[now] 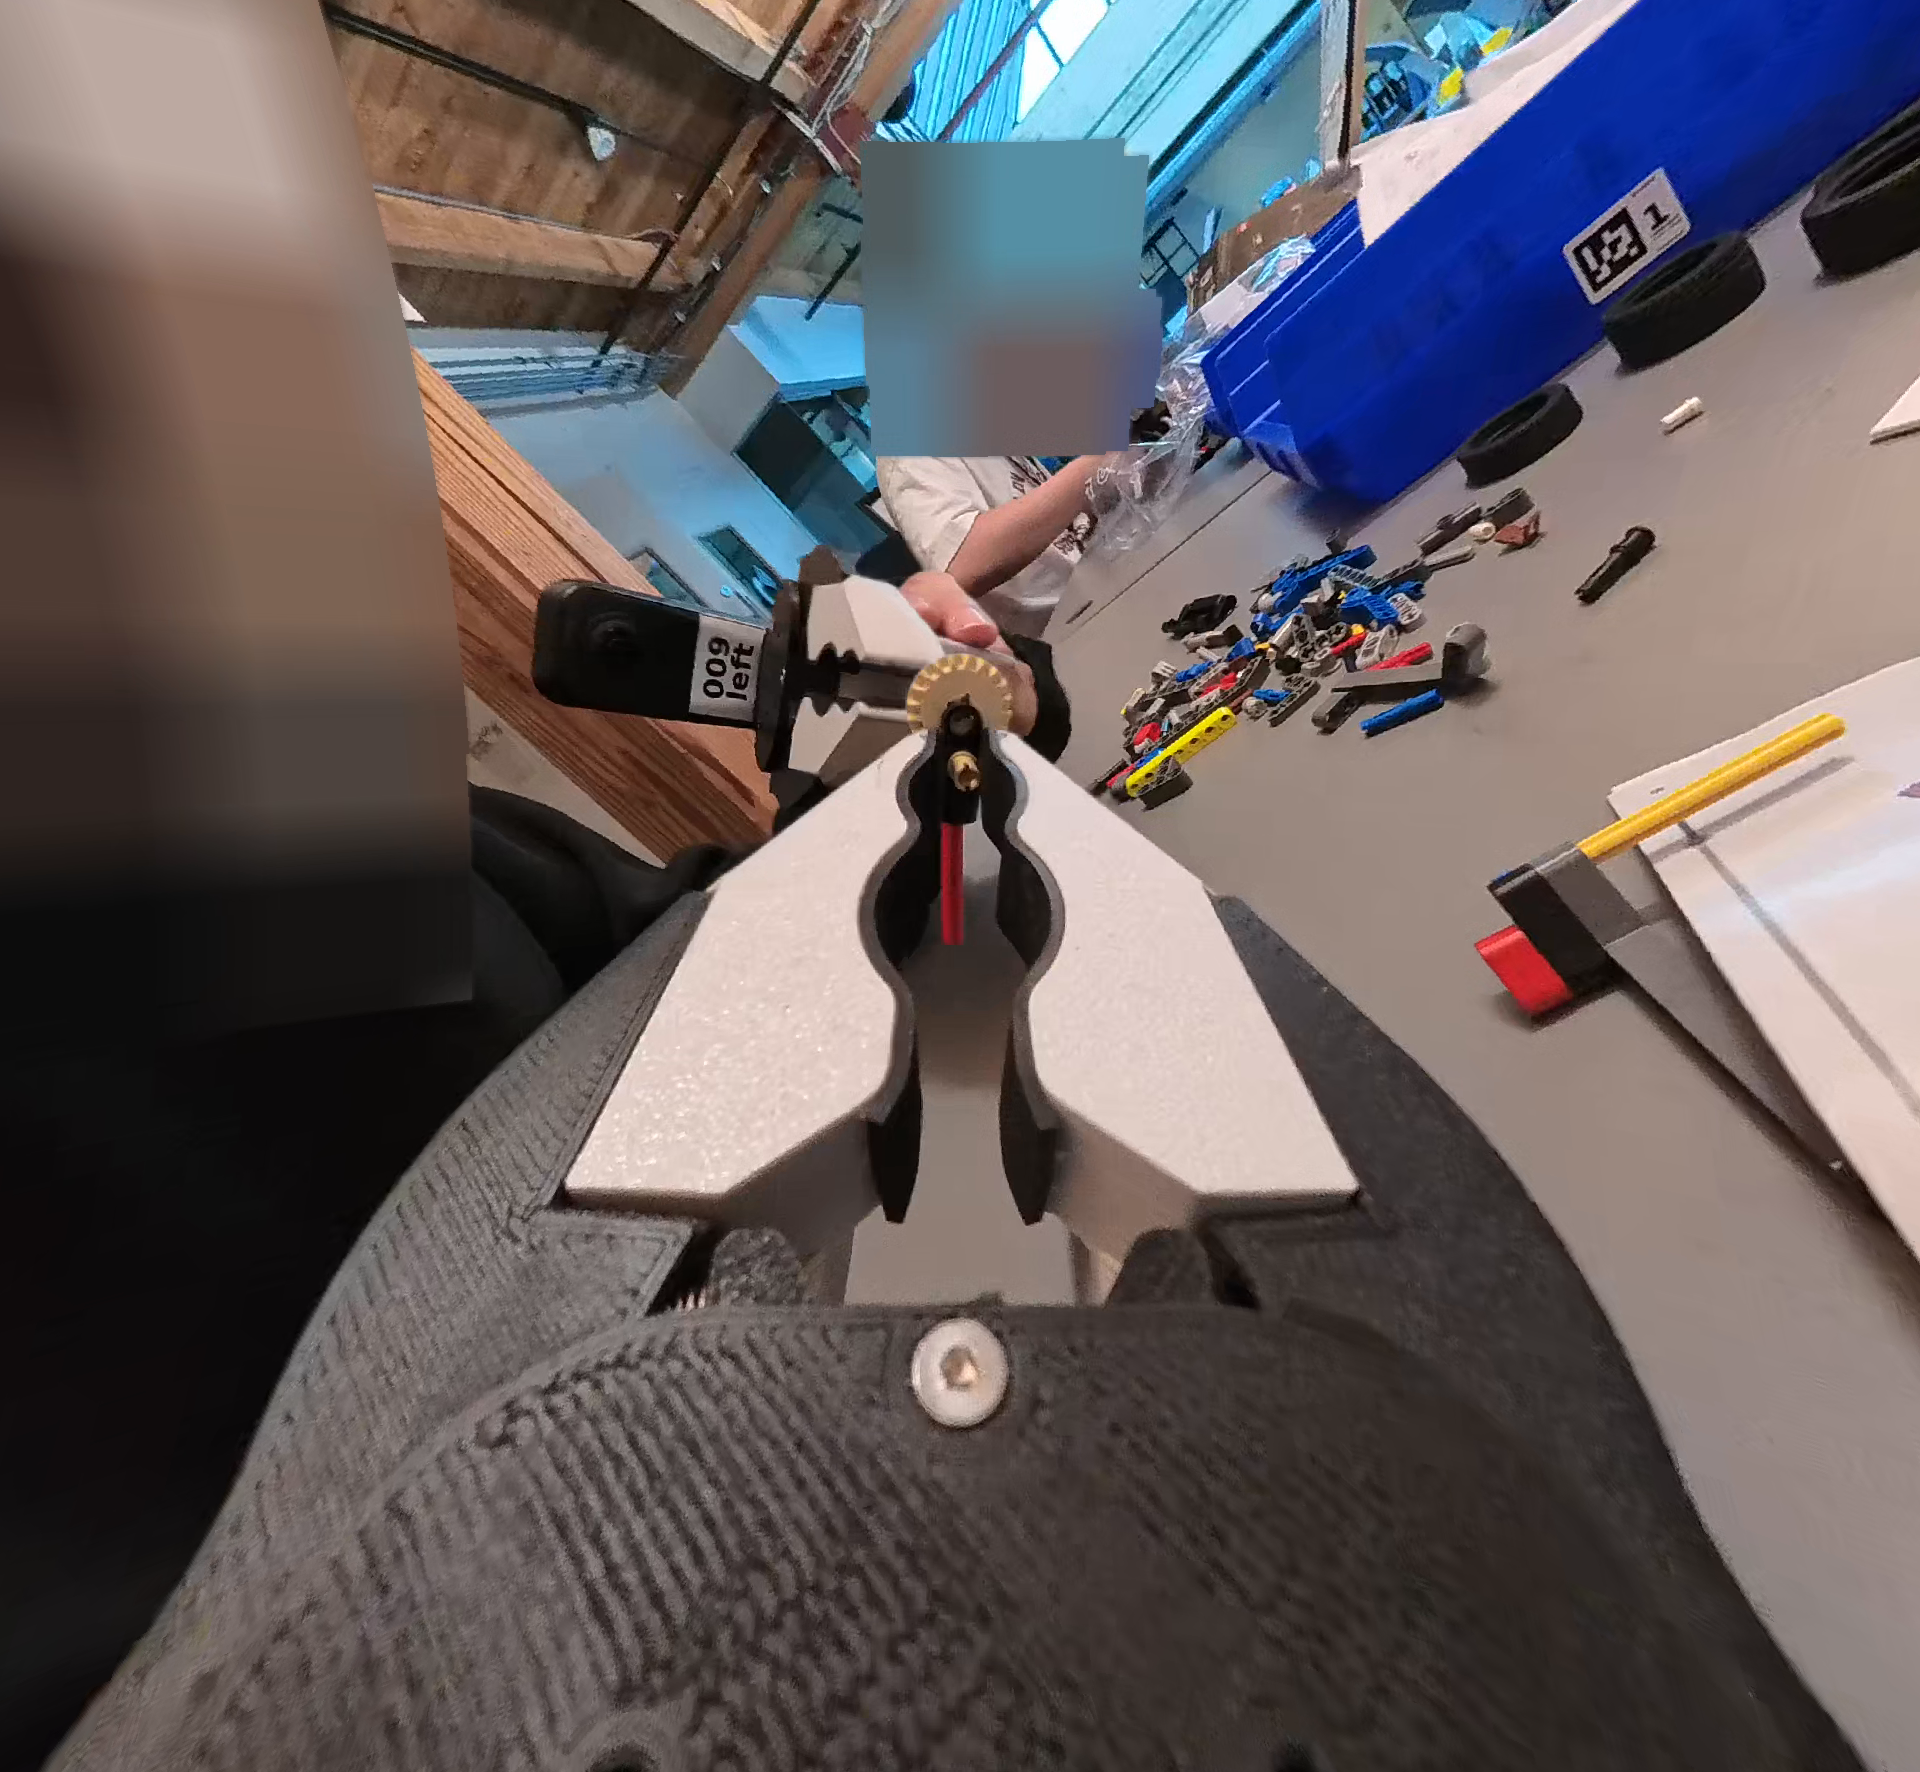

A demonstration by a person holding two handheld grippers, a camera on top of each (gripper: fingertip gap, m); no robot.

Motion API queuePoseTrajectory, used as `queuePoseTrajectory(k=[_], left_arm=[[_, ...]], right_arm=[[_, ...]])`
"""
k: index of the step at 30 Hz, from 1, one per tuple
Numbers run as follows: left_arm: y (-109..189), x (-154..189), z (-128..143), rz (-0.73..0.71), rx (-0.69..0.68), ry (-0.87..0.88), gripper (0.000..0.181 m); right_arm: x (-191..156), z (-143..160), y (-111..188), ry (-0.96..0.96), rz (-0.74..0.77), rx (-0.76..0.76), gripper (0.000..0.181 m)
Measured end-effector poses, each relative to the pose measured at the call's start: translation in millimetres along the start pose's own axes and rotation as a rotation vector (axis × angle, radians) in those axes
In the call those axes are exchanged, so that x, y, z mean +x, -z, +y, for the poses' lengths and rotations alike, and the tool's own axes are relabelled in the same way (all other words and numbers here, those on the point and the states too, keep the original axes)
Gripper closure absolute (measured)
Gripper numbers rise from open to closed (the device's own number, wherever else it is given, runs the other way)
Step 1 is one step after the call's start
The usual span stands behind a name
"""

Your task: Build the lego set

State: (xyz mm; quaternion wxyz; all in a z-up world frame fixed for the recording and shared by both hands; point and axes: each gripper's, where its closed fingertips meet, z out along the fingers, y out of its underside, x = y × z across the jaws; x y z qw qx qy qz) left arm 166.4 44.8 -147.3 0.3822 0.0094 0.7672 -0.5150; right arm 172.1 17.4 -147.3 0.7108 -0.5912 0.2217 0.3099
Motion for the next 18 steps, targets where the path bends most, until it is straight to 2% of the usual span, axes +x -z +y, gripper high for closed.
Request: queuePoseTrajectory(k=[4,9,11,14,18], left_arm=[[-1.4,3.0,-0.3,0.056,-0.043,0.016,0.179],[4.6,8.9,2.3,0.245,-0.083,0.192,0.179],[7.1,9.7,3.5,0.282,-0.089,0.204,0.179],[7.4,7.3,5.4,0.284,-0.097,0.241,0.179],[6.3,-2.8,-1.1,0.227,0.022,0.45,0.179]], right_arm=[[-0.2,1.0,2.2,-0.006,-0.001,-0.005,0.177],[-1.6,13.5,-0.8,0.103,0.029,-0.109,0.176],[-2.6,16.1,-3.6,0.134,0.043,-0.128,0.176],[-0.7,15.8,-6.3,0.156,0.073,-0.134,0.176],[-8.2,-2.2,-6.1,0.256,0.082,-0.044,0.173]])
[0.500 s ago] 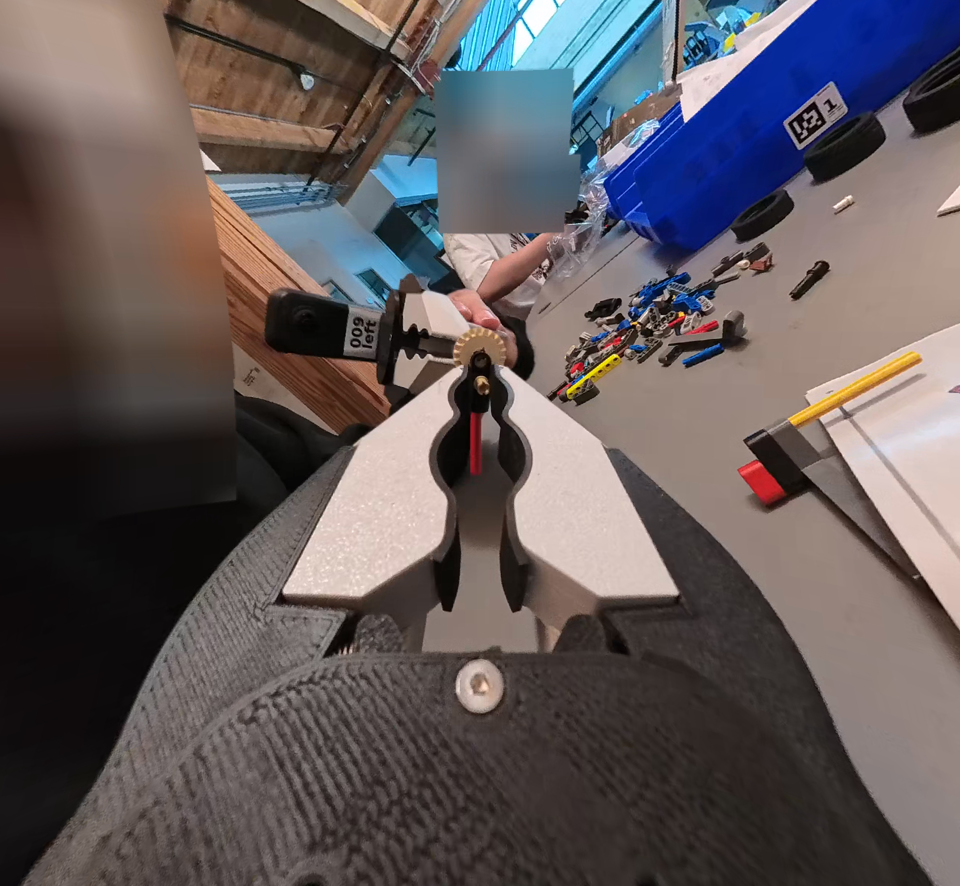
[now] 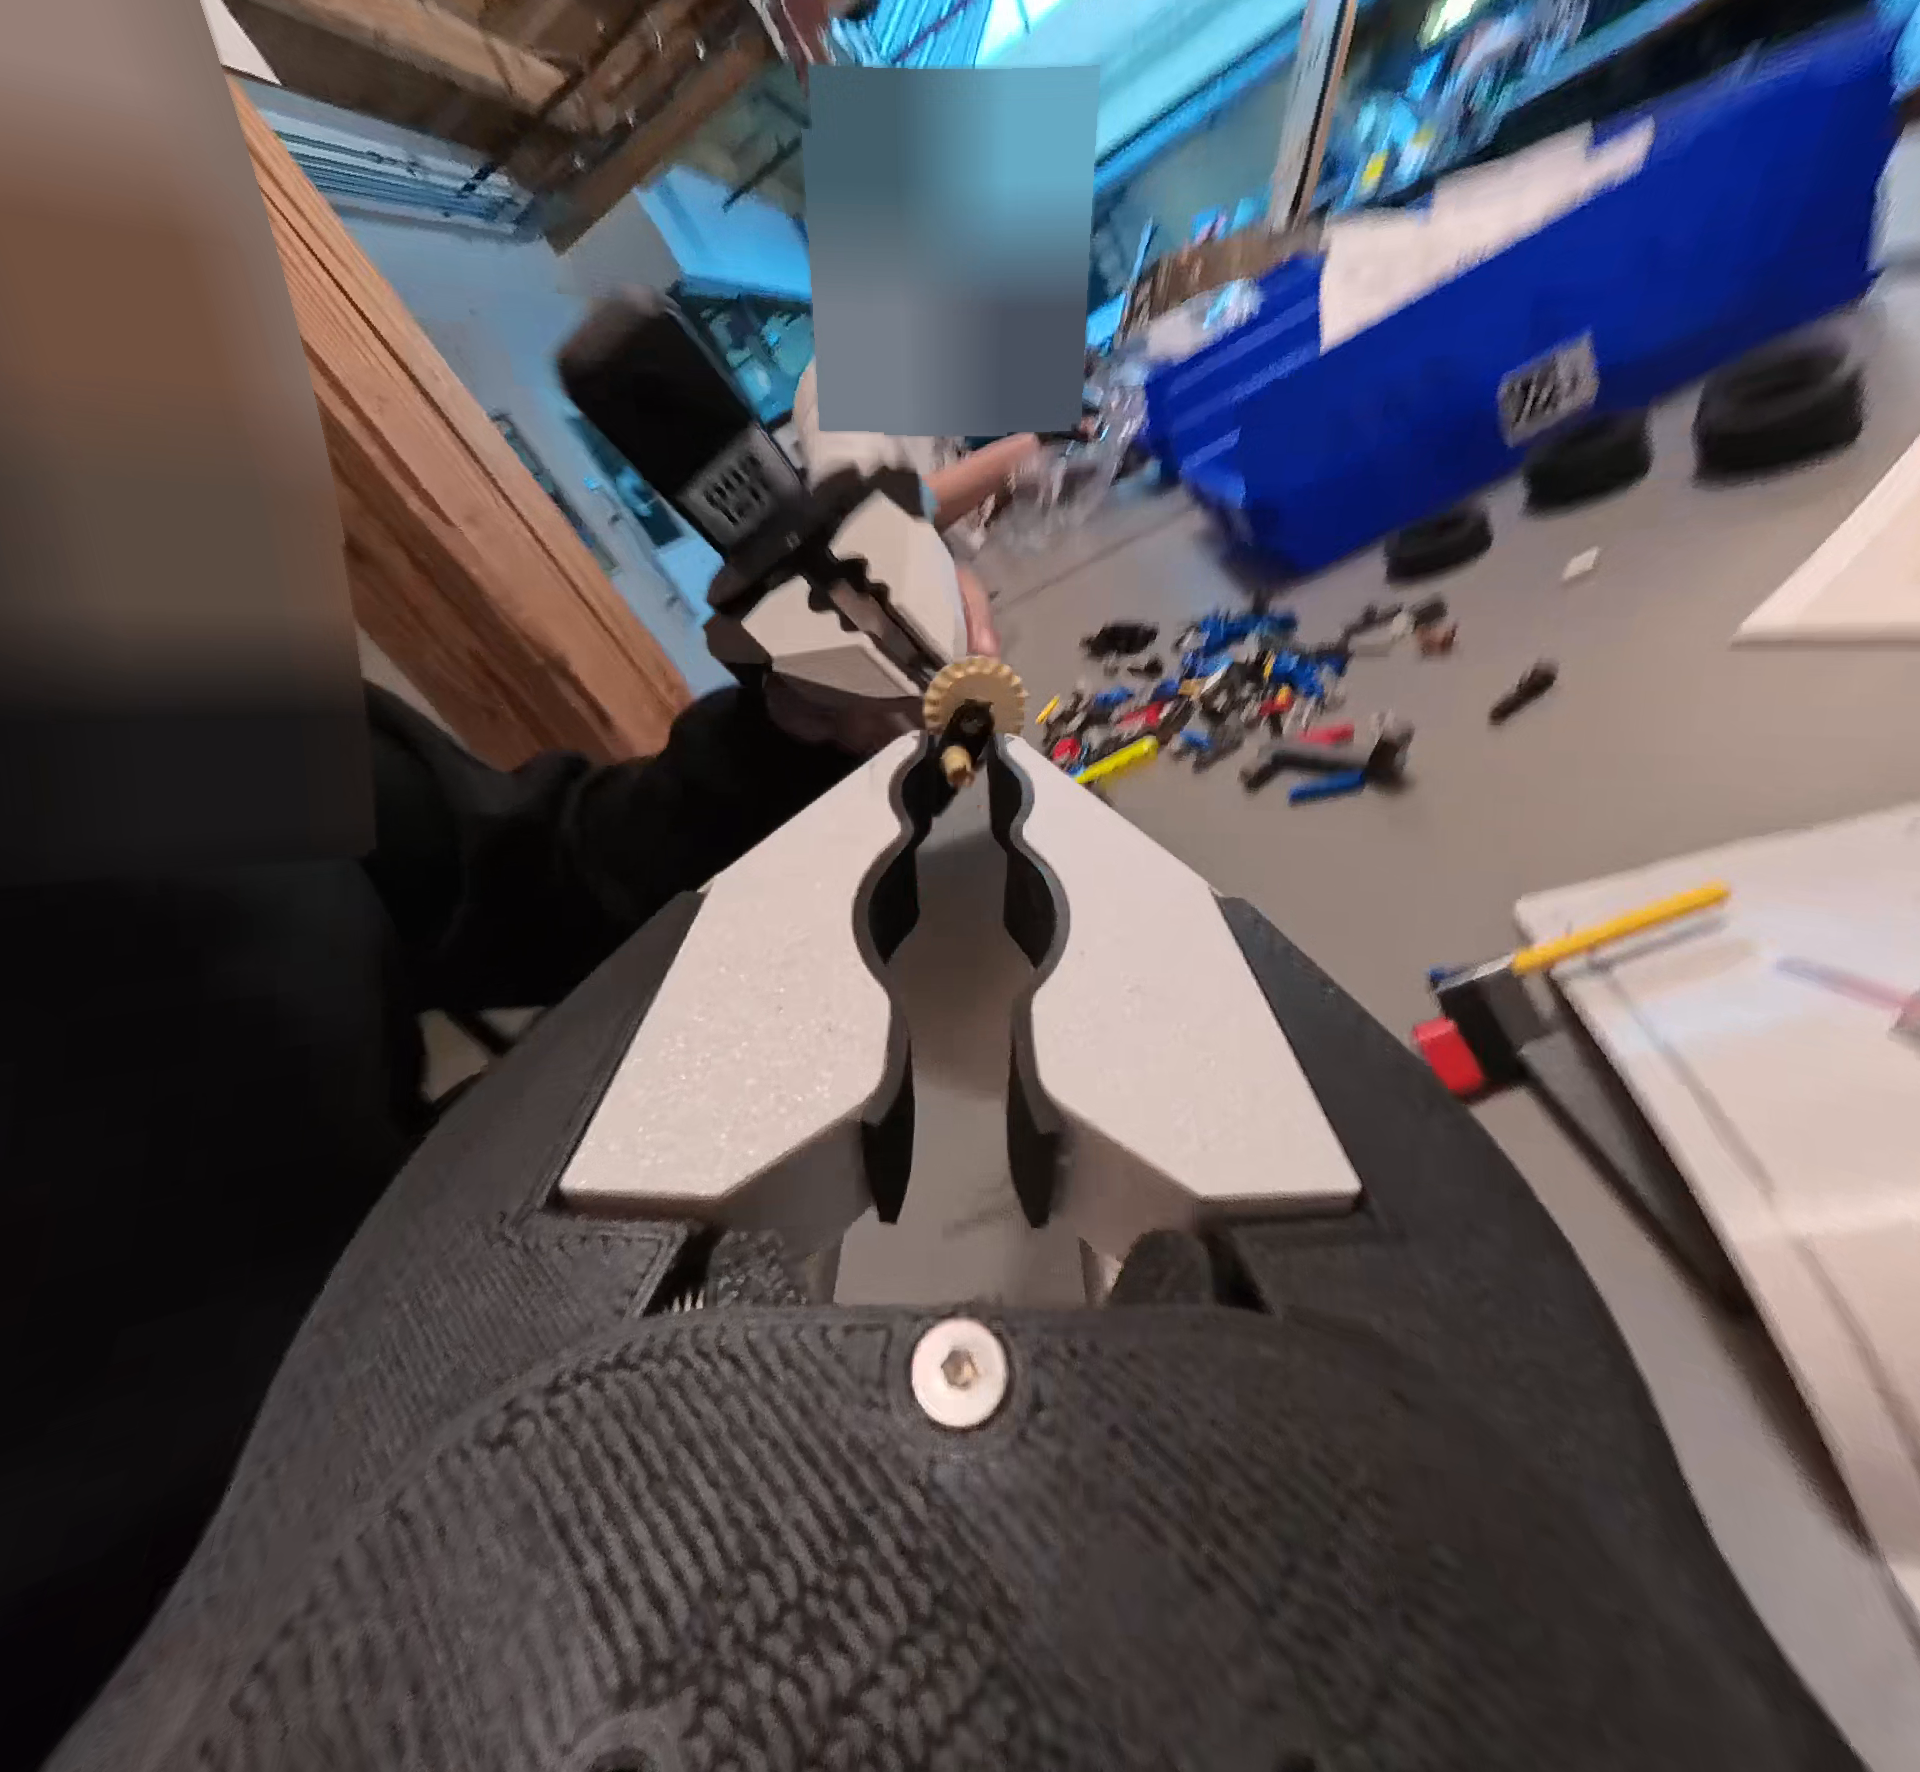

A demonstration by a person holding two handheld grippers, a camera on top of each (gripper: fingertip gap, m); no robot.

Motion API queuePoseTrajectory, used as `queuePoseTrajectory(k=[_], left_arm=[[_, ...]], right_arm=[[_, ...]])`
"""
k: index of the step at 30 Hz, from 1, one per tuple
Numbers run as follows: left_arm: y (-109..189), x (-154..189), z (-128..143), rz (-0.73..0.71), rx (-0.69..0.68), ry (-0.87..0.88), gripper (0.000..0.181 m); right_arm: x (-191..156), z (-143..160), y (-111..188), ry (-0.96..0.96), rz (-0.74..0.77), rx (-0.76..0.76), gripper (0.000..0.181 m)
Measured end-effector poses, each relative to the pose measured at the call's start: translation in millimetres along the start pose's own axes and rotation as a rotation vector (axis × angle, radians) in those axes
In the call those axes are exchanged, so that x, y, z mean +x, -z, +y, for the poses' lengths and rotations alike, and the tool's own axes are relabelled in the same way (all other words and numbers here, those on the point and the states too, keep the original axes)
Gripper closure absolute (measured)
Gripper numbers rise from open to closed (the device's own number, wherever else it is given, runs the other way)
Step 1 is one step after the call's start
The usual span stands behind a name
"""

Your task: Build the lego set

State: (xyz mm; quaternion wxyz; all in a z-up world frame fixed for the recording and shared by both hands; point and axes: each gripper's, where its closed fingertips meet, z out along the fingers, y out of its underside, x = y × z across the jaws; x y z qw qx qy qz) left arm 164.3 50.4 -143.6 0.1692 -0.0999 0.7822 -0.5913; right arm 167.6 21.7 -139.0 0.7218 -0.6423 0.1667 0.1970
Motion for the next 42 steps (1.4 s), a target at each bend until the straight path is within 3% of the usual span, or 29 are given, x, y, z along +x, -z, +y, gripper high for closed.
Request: queuePoseTrajectory(k=[5,9,15,20,27,34,42], left_arm=[[4.3,-7.2,-13.2,-0.016,0.178,0.155,0.179],[7.8,-8.9,-23.6,-0.076,0.22,0.055,0.18],[6.6,-7.2,-34.0,-0.151,0.179,-0.089,0.179],[4.6,-5.6,-37.6,-0.177,0.155,-0.145,0.18],[0.9,-3.9,-39.0,-0.211,0.131,-0.2,0.18],[-1.0,-6.1,-29.5,-0.208,0.01,-0.258,0.179],[-0.2,-10.5,-34.4,-0.311,0.016,-0.392,0.173]], right_arm=[[-4.9,-14.8,6.6,0.134,0.067,0.04,0.165],[-6.5,-18.0,6.3,0.006,0.027,0.089,0.162],[-17.4,-17.9,-2.7,-0.083,-0.045,0.115,0.158],[-26.5,-31.4,0.0,-0.136,-0.116,0.209,0.167],[-22.9,-32.4,2.2,-0.111,-0.082,0.211,0.176],[-18.5,-30.2,2.4,-0.093,-0.052,0.18,0.175],[-10.0,-31.3,1.4,-0.232,-0.086,0.209,0.176]])
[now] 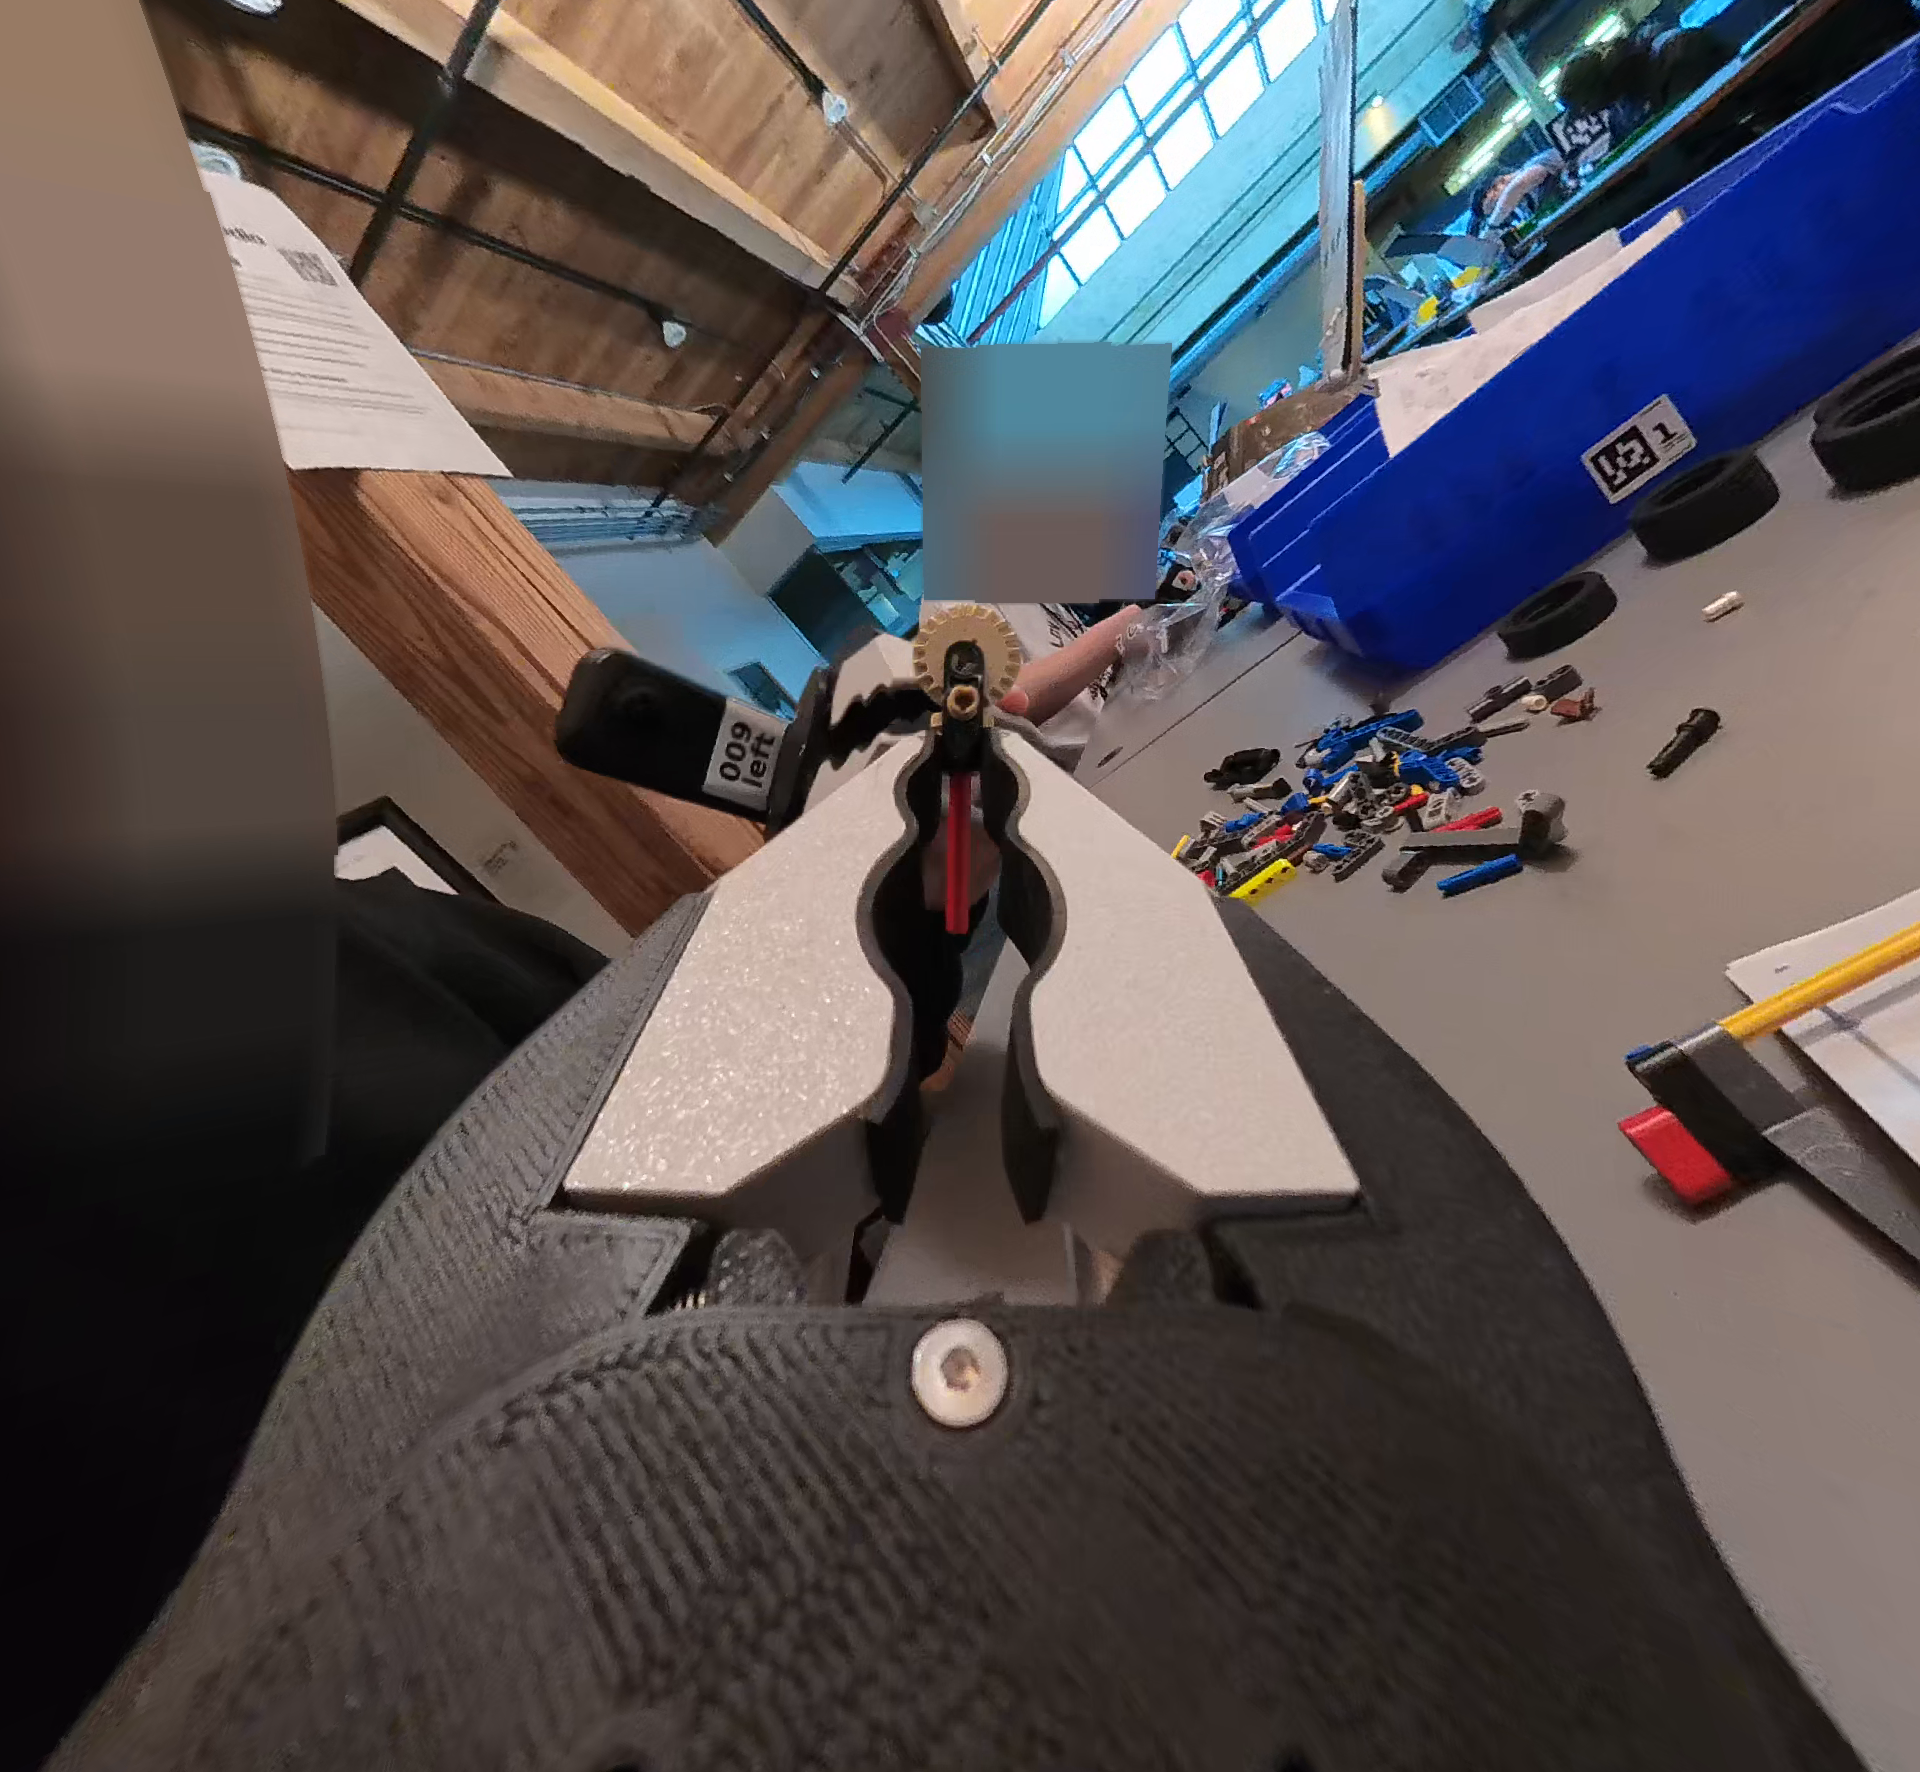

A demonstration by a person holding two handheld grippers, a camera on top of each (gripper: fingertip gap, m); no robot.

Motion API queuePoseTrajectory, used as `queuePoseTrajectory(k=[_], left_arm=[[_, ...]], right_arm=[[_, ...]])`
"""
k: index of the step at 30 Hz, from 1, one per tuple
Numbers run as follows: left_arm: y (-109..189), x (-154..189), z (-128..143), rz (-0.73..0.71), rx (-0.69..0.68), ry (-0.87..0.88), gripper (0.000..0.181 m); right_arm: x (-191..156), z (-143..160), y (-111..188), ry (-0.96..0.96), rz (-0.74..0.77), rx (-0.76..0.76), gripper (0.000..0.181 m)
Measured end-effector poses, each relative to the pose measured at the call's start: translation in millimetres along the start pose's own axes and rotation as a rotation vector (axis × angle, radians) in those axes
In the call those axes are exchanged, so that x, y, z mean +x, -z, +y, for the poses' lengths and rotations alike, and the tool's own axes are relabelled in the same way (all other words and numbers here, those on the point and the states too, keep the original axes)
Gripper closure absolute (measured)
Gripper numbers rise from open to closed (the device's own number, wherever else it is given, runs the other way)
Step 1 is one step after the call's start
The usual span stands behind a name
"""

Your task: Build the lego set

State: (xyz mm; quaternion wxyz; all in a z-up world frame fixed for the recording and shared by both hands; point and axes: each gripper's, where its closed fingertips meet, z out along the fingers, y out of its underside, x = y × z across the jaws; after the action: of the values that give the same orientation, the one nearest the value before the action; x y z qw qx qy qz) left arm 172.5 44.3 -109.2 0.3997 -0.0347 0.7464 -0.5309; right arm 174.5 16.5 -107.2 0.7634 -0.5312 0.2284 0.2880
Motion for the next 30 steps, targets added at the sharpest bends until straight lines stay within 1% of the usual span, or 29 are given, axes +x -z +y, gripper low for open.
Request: queuePoseTrajectory(k=[3,5,6,8,10,12,13,16,20,22,24,27,30], left_arm=[[-0.1,-1.8,-0.6,-0.002,-0.024,-0.017,0.161],[0.3,-1.6,-2.1,0.02,-0.055,-0.039,0.158],[-0.3,-1.5,-2.1,0.031,-0.08,-0.056,0.158],[-3.5,3.1,0.6,0.078,-0.141,-0.087,0.15],[-7.7,7.0,2.5,0.115,-0.181,-0.103,0.152],[-11.4,12.0,1.7,0.143,-0.186,-0.124,0.157],[-13.1,12.6,1.8,0.14,-0.188,-0.145,0.161],[-16.5,12.8,4.0,0.122,-0.202,-0.211,0.163],[-17.6,15.3,9.5,0.132,-0.226,-0.255,0.159],[-17.8,14.7,13.5,0.127,-0.256,-0.285,0.151],[-19.4,18.7,15.9,0.132,-0.274,-0.303,0.149],[-23.5,18.9,18.7,0.092,-0.296,-0.327,0.153],[-26.6,17.5,20.9,0.067,-0.315,-0.28,0.157]], right_arm=[[3.3,-1.9,3.1,-0.028,0.006,0.004,0.176],[6.2,-3.0,5.3,-0.033,0.015,0.003,0.176],[6.3,-2.0,5.4,-0.028,0.014,-0.007,0.176],[7.1,1.1,4.6,-0.008,0.026,-0.029,0.175],[5.1,4.2,2.7,0.001,0.015,-0.045,0.175],[4.3,6.2,1.4,-0.003,0.008,-0.054,0.175],[5.0,7.3,1.0,-0.005,0.01,-0.059,0.175],[8.1,6.9,2.8,-0.023,0.02,-0.058,0.175],[10.8,10.1,4.2,-0.022,0.037,-0.088,0.175],[14.9,12.2,3.6,-0.029,0.062,-0.097,0.175],[17.3,14.3,2.3,-0.036,0.075,-0.103,0.175],[19.0,16.1,-0.1,-0.03,0.089,-0.106,0.175],[21.2,16.5,0.9,-0.015,0.106,-0.112,0.175]])
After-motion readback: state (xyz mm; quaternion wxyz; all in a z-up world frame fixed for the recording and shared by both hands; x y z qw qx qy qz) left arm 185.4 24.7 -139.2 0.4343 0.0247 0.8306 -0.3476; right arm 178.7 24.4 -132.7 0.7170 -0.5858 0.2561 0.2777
